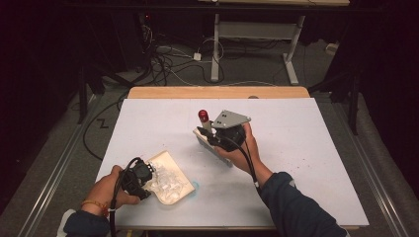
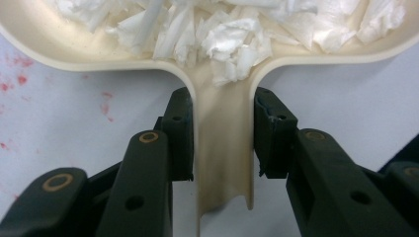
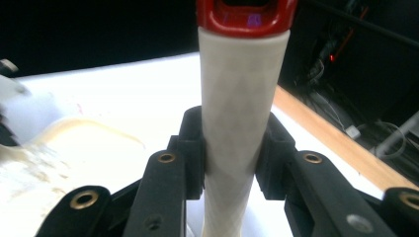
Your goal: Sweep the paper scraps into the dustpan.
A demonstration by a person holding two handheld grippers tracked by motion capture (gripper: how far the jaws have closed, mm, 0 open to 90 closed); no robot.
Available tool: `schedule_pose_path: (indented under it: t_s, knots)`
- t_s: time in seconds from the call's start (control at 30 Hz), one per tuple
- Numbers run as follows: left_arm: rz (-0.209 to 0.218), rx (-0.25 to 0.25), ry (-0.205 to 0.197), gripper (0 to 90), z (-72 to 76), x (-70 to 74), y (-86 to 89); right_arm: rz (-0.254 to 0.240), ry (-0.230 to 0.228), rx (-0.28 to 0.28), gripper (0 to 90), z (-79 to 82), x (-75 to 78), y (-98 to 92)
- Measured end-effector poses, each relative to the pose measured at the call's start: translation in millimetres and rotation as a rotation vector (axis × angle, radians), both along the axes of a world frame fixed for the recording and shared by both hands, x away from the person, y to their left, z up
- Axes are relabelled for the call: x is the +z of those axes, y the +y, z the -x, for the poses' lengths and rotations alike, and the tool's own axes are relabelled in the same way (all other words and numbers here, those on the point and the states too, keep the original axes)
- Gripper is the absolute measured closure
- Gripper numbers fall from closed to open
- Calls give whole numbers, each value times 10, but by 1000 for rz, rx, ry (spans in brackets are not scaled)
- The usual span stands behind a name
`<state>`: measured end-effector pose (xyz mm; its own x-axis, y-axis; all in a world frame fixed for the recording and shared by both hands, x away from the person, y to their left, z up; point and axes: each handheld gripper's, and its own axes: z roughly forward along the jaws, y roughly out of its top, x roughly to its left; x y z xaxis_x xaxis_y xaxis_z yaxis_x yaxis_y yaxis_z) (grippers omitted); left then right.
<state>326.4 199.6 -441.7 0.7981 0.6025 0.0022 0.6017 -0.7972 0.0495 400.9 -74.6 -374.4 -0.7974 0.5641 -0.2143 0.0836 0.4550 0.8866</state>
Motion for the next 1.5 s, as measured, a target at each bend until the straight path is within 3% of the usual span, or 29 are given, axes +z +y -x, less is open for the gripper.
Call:
schedule_pose_path:
  t_s: [0.17, 0.37, 0.47, 0.57, 0.67, 0.8, 0.9, 1.07, 1.2, 1.33, 1.5]
  knots:
    - [-17, 18, -8, 632, 47, 48, -53, 33, 38, 45, 701, 66, 32, 39]
    - [6, 28, -6, 633, 56, 77, -77, 66, 91, 129, 700, 264, 79, 157]
    - [19, 22, -3, 633, 47, 84, -73, 25, 145, 185, 700, 369, 110, 222]
    - [30, 20, -4, 633, 40, 85, -63, -10, 167, 231, 700, 476, 117, 283]
    - [34, 22, -2, 633, 40, 82, -58, -76, 191, 259, 701, 524, 153, 260]
    - [32, 20, -2, 634, 37, 82, -58, -115, 160, 275, 701, 569, 265, 177]
    - [33, 22, 0, 633, 33, 77, -60, -133, 153, 256, 701, 561, 335, 61]
    - [33, 21, 4, 633, 30, 77, -62, -45, 125, 205, 701, 581, 293, -107]
    - [33, 24, 4, 633, 33, 80, -63, 10, 149, 195, 700, 643, 187, -249]
    - [27, 26, 5, 633, 32, 79, -73, 12, 181, 231, 700, 773, 117, -313]
    - [22, 25, 5, 633, 32, 80, -84, 8, 199, 303, 700, 973, 112, -185]
